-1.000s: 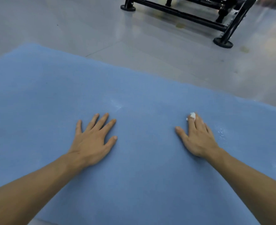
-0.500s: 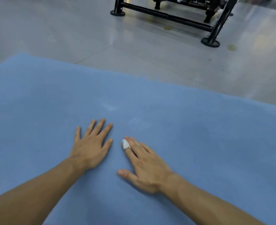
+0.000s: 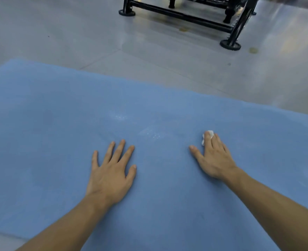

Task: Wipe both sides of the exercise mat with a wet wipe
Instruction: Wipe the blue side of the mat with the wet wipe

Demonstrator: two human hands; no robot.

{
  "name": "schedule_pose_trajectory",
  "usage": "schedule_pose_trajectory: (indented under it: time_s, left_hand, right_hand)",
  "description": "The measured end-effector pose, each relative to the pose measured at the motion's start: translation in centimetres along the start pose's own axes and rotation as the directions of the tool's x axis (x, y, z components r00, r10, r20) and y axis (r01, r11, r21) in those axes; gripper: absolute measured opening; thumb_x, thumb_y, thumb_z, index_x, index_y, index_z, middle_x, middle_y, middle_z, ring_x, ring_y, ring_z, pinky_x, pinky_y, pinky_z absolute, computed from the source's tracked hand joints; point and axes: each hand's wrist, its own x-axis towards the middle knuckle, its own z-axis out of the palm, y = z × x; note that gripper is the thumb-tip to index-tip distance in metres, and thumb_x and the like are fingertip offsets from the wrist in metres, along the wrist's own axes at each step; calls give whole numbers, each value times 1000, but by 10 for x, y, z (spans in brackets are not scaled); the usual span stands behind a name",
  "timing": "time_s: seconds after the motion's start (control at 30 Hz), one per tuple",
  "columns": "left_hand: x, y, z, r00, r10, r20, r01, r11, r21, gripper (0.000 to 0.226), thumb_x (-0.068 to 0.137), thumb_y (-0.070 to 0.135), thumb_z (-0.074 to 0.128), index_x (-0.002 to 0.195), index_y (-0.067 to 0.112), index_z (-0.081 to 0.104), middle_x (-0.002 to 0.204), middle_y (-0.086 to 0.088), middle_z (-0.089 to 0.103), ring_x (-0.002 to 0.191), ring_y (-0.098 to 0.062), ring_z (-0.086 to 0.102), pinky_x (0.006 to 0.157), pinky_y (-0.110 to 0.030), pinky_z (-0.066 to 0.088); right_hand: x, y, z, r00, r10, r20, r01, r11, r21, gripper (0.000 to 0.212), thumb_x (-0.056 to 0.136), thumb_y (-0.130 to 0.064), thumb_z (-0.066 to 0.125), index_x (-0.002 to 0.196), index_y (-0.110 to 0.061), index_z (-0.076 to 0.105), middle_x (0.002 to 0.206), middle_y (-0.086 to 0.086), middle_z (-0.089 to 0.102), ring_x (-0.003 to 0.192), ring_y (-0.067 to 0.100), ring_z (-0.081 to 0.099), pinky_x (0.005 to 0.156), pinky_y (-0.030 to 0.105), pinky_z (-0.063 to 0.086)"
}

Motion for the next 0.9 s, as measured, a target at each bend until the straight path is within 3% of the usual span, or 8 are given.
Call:
schedule_pose_trajectory:
  time_s: [0.1, 0.2, 0.33, 0.43, 0.6, 0.7, 0.8, 0.9]
  left_hand:
    - [0, 0, -1, 1000, 0, 0, 0, 1000, -4, 75, 88, 62, -4, 160, 45, -2, 168, 18, -16, 154, -9, -19, 123, -54, -12]
    - [1, 0, 0, 1000, 3, -2, -3, 1000, 9, 73, 89, 61, -1, 161, 44, -1, 169, 17, -14, 155, -10, -17, 123, -55, -10]
    - [1, 1, -2, 1000, 5, 8, -5, 1000, 5, 76, 88, 62, -3, 161, 43, 2, 169, 17, -12, 156, -10, -14, 123, -55, -8]
    - [0, 2, -3, 999, -1, 32, 1, 1000, 18, 79, 85, 62, -9, 161, 43, -2, 169, 17, -15, 155, -10, -16, 124, -54, -8]
    - [-12, 13, -4, 998, -20, 56, 25, 996, -81, 88, 79, 65, -9, 162, 40, 5, 169, 16, -11, 156, -11, -14, 125, -50, -9]
    - [-28, 24, -9, 994, -2, 106, 19, 988, -152, 87, 80, 67, -1, 162, 39, 8, 170, 15, -11, 156, -11, -15, 125, -47, -11]
    - [-34, 25, -16, 992, 31, 121, -3, 975, -223, 61, 100, 52, 40, 158, 37, 28, 170, 13, 4, 157, -14, -4, 127, -45, -3]
    - [-33, 29, -24, 999, 24, 41, -4, 905, -425, 47, 94, 40, 52, 138, 26, 60, 154, 5, 47, 148, -19, 36, 123, -36, 21]
  right_hand:
    - [24, -35, 4, 999, -46, 26, 45, 999, 24, 100, 90, -78, 14, 161, -8, 4, 170, 8, -1, 157, 19, -4, 127, 36, 1]
    - [25, -68, 8, 981, -192, 41, 191, 981, 25, 101, 88, -77, 12, 161, -7, 3, 170, 8, -4, 156, 19, -6, 127, 36, -1]
    - [-4, -77, 4, 915, -386, 116, 388, 922, 0, 105, 84, -80, 6, 162, -11, -3, 170, 5, -9, 156, 15, -10, 123, 28, -9]
    - [-36, -72, 2, 858, -484, 174, 491, 871, 5, 95, 93, -76, 17, 162, -13, -6, 170, 1, -12, 155, 12, -14, 124, 27, -9]
    - [-90, -77, 4, 840, -508, 191, 504, 861, 72, 87, 100, -68, 25, 161, -17, -10, 168, -3, -18, 153, 7, -20, 120, 22, -15]
    - [-123, -85, 4, 826, -528, 198, 520, 849, 98, 84, 98, -68, 16, 161, -18, -10, 164, -10, -22, 151, 4, -23, 112, 14, -23]
    - [-141, -85, 6, 830, -522, 199, 474, 846, 243, 79, 99, -68, 11, 162, -20, 8, 166, -13, -3, 154, 3, -5, 113, 8, -14]
    - [-137, -89, -1, 922, -384, 36, 316, 805, 502, 42, 104, -19, 42, 144, -15, 54, 152, -2, 49, 141, 9, 43, 111, 2, 15]
